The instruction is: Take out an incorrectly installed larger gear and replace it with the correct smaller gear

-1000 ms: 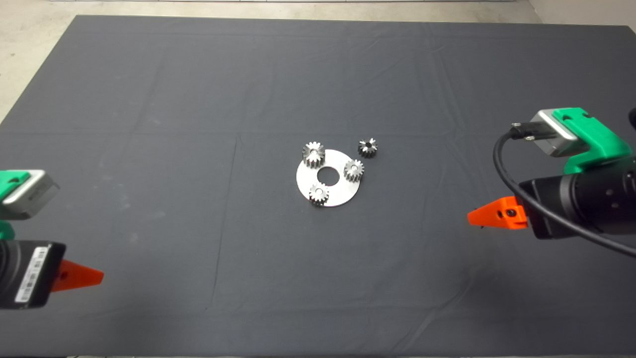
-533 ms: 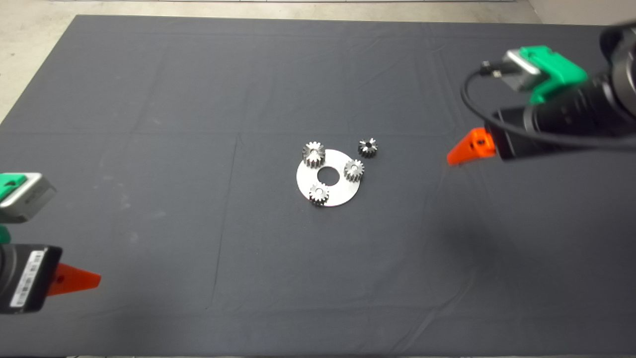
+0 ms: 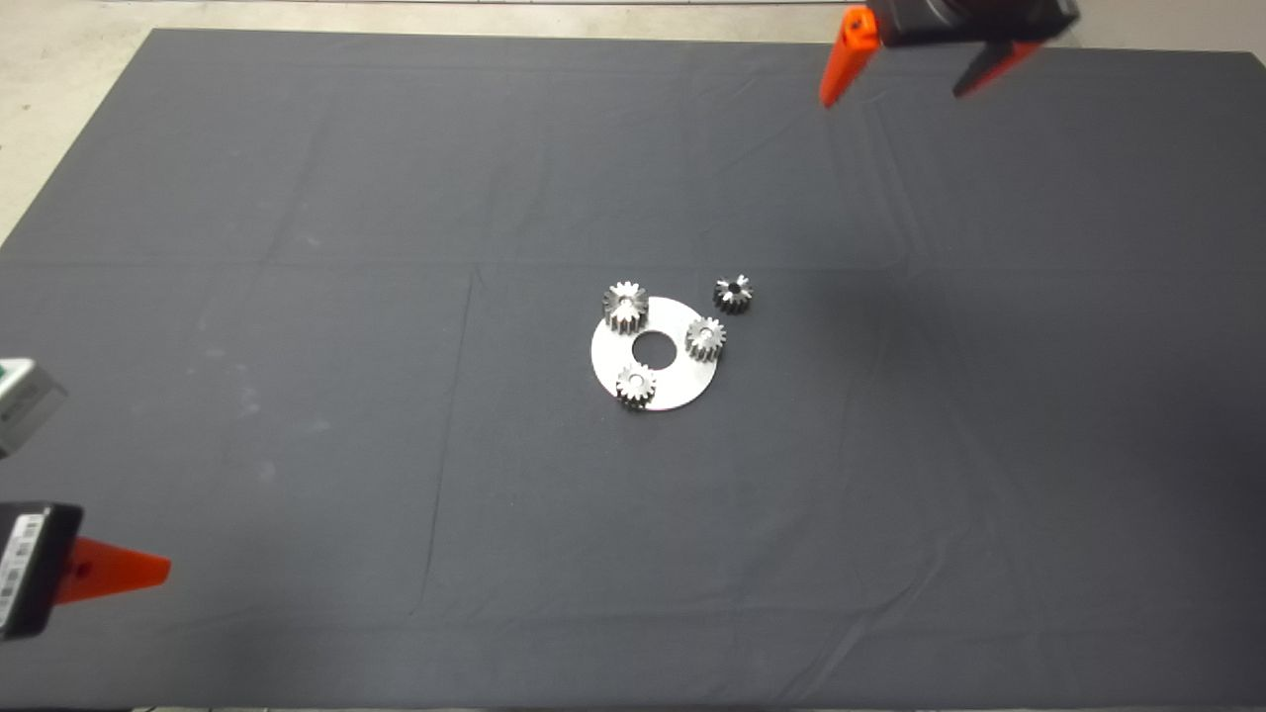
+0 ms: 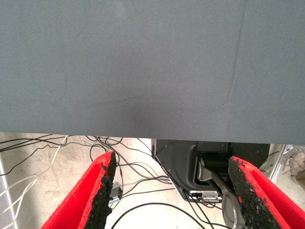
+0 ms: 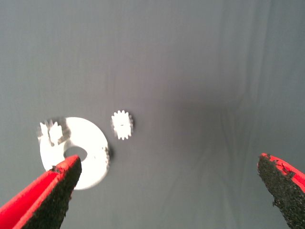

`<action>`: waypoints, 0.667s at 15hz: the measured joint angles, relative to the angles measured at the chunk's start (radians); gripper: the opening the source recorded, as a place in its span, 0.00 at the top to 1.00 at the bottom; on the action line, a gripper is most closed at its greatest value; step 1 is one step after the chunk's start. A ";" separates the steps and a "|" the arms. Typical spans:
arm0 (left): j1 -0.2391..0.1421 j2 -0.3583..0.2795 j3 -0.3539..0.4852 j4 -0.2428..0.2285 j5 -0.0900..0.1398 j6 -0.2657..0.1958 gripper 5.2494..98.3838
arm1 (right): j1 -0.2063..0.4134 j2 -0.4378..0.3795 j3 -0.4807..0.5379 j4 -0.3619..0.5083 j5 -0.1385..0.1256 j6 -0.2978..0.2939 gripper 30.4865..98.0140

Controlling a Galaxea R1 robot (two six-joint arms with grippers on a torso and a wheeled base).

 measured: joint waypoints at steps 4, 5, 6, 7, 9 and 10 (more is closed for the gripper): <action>0.000 -0.001 0.000 0.000 0.000 0.000 0.42 | -0.002 0.147 -0.269 0.008 0.000 -0.114 0.00; 0.000 -0.002 0.000 0.000 0.000 0.000 0.42 | -0.004 0.160 -0.280 0.009 0.000 -0.117 0.00; 0.000 -0.002 0.000 0.000 0.000 0.000 0.42 | -0.008 0.173 -0.286 0.013 0.000 -0.121 0.00; 0.000 -0.001 0.000 0.000 0.000 0.000 0.42 | -0.050 0.216 -0.278 0.020 0.001 -0.132 0.00; 0.000 0.001 0.000 0.000 0.000 0.000 0.42 | -0.154 0.259 -0.247 0.031 0.000 -0.131 0.00; 0.000 0.001 0.000 0.000 0.000 0.000 0.42 | -0.198 0.275 -0.238 0.034 0.000 -0.124 0.00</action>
